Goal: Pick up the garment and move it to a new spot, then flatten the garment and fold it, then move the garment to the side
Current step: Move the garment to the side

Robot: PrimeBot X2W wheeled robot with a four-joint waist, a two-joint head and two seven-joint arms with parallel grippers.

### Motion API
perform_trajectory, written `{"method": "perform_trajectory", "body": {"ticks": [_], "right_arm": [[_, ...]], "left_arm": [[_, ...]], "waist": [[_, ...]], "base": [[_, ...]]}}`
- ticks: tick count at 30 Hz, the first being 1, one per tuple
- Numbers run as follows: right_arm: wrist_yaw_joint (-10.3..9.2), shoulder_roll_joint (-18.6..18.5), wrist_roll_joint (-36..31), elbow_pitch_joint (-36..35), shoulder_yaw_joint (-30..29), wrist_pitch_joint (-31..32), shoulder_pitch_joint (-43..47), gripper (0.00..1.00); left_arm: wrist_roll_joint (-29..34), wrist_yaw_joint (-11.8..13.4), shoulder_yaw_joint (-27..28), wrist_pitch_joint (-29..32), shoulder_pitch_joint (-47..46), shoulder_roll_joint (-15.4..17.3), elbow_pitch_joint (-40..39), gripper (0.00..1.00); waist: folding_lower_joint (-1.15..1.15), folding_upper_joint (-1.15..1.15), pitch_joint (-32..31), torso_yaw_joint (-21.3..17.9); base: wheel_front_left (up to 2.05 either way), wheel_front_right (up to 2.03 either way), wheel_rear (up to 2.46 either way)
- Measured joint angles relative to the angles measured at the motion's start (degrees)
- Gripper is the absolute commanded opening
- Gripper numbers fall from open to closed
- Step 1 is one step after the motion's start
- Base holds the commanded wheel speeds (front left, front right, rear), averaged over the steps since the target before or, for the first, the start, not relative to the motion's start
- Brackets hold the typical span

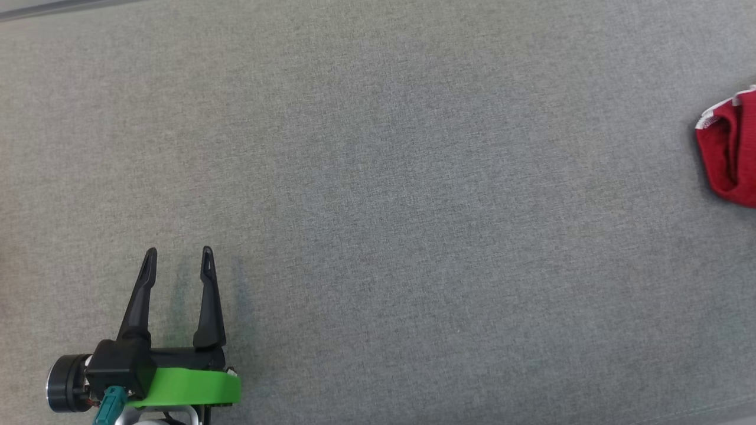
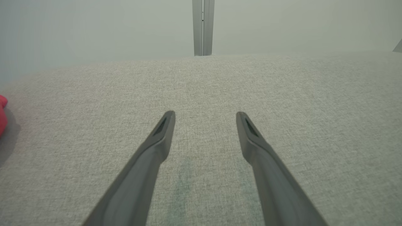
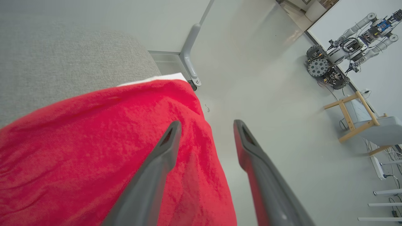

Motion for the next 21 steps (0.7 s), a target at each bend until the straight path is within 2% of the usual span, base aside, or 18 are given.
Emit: {"method": "perform_trajectory", "body": {"ticks": [4,8,12,16,21], "right_arm": [[0.00,4.1,-0.7,-5.4,0.2,-5.2,-0.1,1.00],[0.01,6.7,3.5,-12.3,5.9,-10.0,3.1,1.00],[0.00,7.4,8.2,-21.6,10.7,-14.5,10.3,1.00],[0.01,10.5,11.9,-31.2,13.7,-16.7,19.9,1.00],[0.04,12.7,13.9,-37.7,16.1,-19.5,30.3,1.00]], "left_arm": [[-0.8,0.6,-0.3,0.0,0.0,-0.2,0.1,1.00],[-1.8,1.5,-0.2,0.0,0.5,-0.3,0.3,1.00],[-3.3,2.5,0.0,0.0,2.2,-0.4,0.6,1.00],[-4.4,3.5,0.5,0.0,3.7,-0.4,0.7,1.00],[-4.8,4.3,2.1,0.0,6.1,-0.4,0.7,1.00]], "waist": [[0.00,0.00,-1.2,0.0],[0.00,0.00,-3.4,-0.1],[-0.01,0.00,-6.6,-0.1],[-0.01,0.00,-10.2,0.0],[-0.02,0.00,-15.0,0.6]], "base": [[0.00,0.00,0.00],[0.00,0.00,0.00],[0.00,0.00,0.00],[0.00,0.00,0.00],[0.00,0.00,0.00]]}}
